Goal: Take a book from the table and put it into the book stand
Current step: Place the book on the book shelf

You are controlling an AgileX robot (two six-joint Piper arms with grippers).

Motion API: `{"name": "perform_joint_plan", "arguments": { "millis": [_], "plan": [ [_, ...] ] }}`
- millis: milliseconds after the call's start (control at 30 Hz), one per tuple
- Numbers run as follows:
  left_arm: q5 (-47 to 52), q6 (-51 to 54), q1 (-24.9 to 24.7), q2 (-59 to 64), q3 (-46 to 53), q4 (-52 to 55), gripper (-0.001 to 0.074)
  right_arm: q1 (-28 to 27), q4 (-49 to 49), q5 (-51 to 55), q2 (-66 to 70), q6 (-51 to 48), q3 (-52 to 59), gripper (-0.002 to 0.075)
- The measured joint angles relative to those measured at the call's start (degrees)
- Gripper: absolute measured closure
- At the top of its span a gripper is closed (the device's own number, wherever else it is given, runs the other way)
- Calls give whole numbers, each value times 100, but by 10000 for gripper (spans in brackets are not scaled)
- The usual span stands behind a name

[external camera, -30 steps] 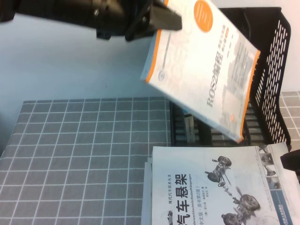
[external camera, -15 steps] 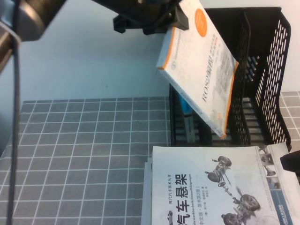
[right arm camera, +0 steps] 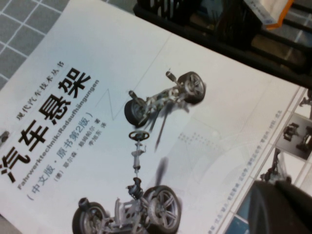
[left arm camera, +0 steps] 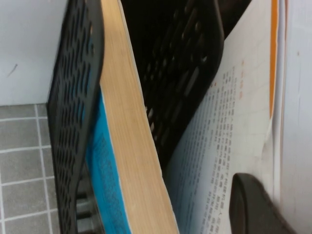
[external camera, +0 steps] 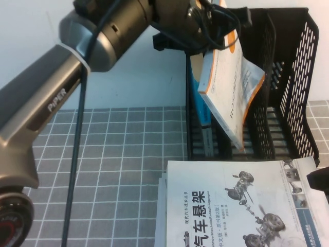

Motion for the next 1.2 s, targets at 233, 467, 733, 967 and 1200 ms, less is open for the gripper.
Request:
{"name": "perform_joint_plan", "arguments": {
  "millis": [233,467,733,967,1200],
  "plan": [
    [298,-105,-149,110,0,-2,630,0,44,12,0,0,0,729],
    [197,-238,-178,176,0,25,631,0,58,18,0,9,0,728],
    [-124,-40,-182,450,0,73,552,0,58,105,0,9,0,728],
    [-588,267,-132,438,-59,252,231,0,58,241,0,-221,0,728],
    [-411,918,-132,-59,-59,459,470,0,527,377,0,-748,0,729]
  ]
}}
